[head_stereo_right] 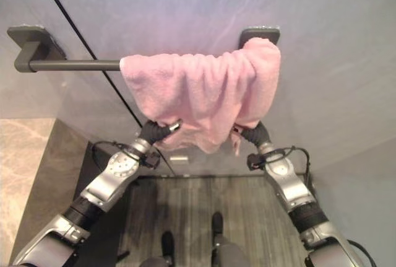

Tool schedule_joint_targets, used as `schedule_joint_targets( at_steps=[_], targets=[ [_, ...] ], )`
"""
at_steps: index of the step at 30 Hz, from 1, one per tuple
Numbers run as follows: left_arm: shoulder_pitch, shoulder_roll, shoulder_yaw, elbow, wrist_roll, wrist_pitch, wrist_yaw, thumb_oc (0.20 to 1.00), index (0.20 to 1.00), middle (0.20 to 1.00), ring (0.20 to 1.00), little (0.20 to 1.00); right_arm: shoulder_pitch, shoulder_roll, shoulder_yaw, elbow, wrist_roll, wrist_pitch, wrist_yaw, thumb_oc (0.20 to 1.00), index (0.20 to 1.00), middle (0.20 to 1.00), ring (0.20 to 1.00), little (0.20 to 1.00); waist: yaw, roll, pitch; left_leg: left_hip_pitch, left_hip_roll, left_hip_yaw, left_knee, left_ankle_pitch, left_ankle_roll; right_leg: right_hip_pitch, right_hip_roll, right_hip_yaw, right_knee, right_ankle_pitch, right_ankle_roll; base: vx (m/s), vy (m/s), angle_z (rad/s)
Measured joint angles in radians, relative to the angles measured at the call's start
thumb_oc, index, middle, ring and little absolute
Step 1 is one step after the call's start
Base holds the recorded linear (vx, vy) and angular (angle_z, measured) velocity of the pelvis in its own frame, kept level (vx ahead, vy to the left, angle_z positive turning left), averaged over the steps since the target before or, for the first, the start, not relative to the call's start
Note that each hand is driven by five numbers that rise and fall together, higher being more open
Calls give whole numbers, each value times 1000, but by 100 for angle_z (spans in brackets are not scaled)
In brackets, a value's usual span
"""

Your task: Put brush and paste in cup on sink, flatten towel.

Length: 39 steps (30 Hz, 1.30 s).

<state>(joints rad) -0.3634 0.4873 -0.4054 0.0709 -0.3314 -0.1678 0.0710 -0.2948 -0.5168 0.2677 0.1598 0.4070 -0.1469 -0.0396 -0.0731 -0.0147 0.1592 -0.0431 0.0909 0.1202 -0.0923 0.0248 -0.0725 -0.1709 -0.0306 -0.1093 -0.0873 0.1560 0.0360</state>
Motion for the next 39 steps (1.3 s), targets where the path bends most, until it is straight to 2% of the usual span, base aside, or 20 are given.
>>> schedule_joint_targets(
  at_steps=[3,10,14,17,18,19,22,28,39],
  targets=[
    [69,14,84,-111,27,-4,6,200,200,200,200,200,75,-3,-71,-155,-24,-7,2,200,200,200,200,200,0,-4,-3,19,-3,5,0,-6,3,17,-3,9,0,-5,6,8,18,-4],
    [204,26,212,-301,38,-28,17,200,200,200,200,200,142,16,-79,-327,13,-26,63,200,200,200,200,200,2,-27,-23,40,-3,13,0,-10,3,33,-2,17,0,-8,10,0,6,-3],
    [324,27,298,-327,38,-43,36,200,200,200,200,200,136,27,-21,-364,51,-33,86,200,200,200,200,200,10,-42,-49,37,-3,13,-4,-10,4,32,-3,16,0,-12,9,-4,2,1],
    [389,39,344,-327,71,-43,46,200,200,200,200,200,95,37,71,-366,51,-32,93,200,200,200,200,200,39,-46,-57,23,-4,-3,-4,-10,4,30,-5,6,0,-12,8,-32,11,13],
    [398,40,348,-324,77,-43,53,200,200,200,200,200,85,42,90,-365,51,-32,96,200,200,200,200,200,41,-47,-60,25,-4,-5,0,-9,3,28,-6,0,0,-13,8,-30,13,16],
    [410,41,350,-320,77,-43,70,200,200,200,200,200,62,57,127,-362,50,-29,104,200,200,200,200,200,69,-45,-61,22,-5,-10,0,-6,0,28,-7,-8,0,-11,7,-18,9,12],
    [417,40,351,-284,76,-46,81,200,200,200,200,200,24,89,166,-338,46,-24,107,200,200,200,200,200,96,-37,-68,17,-6,-23,0,-6,-1,31,-10,-14,0,-11,6,-27,17,12],
    [422,20,304,-164,72,-38,80,200,200,200,200,200,10,87,193,-255,-41,1,101,200,200,200,200,200,86,-29,-70,10,-11,-26,0,-5,0,24,-16,-20,0,-11,7,-10,11,3],
    [375,13,231,-129,99,-37,72,200,200,200,200,200,170,85,74,-218,-72,3,42,200,200,200,200,200,40,-15,-67,28,-14,-4,0,-8,3,32,-17,-7,0,-14,11,15,4,-6]
  ],
)
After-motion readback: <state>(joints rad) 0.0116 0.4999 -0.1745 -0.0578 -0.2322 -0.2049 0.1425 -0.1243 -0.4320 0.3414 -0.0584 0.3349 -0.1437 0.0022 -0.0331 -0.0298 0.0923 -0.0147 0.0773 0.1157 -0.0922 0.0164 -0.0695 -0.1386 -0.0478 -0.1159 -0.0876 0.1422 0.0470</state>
